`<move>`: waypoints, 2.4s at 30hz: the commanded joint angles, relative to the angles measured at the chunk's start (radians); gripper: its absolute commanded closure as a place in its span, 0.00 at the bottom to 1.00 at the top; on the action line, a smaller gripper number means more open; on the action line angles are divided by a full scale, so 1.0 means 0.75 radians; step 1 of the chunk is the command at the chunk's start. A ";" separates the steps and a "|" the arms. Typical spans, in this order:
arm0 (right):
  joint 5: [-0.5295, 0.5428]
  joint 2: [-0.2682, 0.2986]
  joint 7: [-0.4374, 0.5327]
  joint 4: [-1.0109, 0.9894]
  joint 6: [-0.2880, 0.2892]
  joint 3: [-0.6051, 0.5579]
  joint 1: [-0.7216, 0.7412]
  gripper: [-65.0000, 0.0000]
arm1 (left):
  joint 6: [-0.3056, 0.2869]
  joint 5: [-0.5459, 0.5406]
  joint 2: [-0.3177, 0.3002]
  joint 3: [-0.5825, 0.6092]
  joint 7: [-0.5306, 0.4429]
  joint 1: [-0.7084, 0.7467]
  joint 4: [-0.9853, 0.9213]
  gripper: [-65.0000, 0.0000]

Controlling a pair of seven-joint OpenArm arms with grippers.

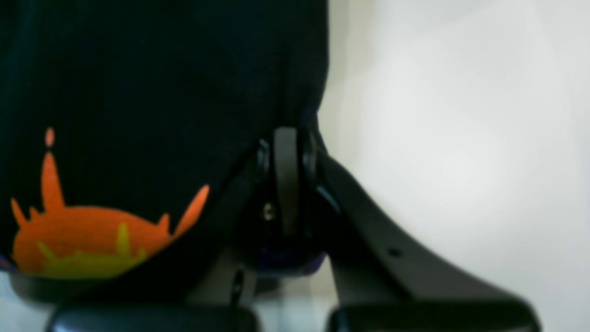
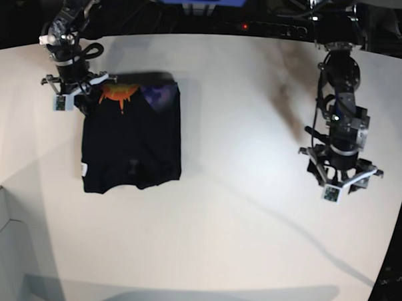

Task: Fold the T-shirt properly

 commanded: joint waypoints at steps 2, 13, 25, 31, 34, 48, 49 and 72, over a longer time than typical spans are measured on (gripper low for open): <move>0.000 0.001 0.001 0.024 0.011 0.000 -0.032 1.00 | -0.005 -0.004 0.010 -0.076 -0.021 0.003 0.015 0.44; 0.157 0.001 -0.010 0.360 0.011 -0.096 -0.042 1.00 | -0.007 -0.006 0.012 -0.139 -0.021 0.102 0.025 0.44; 0.153 0.001 0.005 -0.009 0.011 -0.278 -0.115 1.00 | -0.007 -0.006 0.070 -0.141 -0.021 0.171 0.025 0.44; 0.159 0.001 0.005 0.206 0.011 -0.284 -0.089 1.00 | -0.005 -0.006 0.086 -0.141 -0.021 0.194 0.027 0.44; 0.153 0.001 -0.010 0.247 0.011 -0.323 0.011 1.00 | -0.001 -0.006 0.111 -0.141 -0.021 0.204 0.048 0.44; 0.032 0.009 0.003 -0.371 0.011 -0.456 0.504 1.00 | -0.003 -0.004 0.197 -0.344 -0.023 0.353 0.121 0.44; 0.032 0.015 0.003 -0.416 0.011 -0.456 0.535 1.00 | -0.003 -0.004 0.201 -0.352 -0.023 0.376 0.134 0.44; 0.041 0.081 0.119 0.237 0.011 -0.088 0.116 1.00 | -0.009 -0.710 0.283 -0.841 -0.033 0.928 0.234 0.75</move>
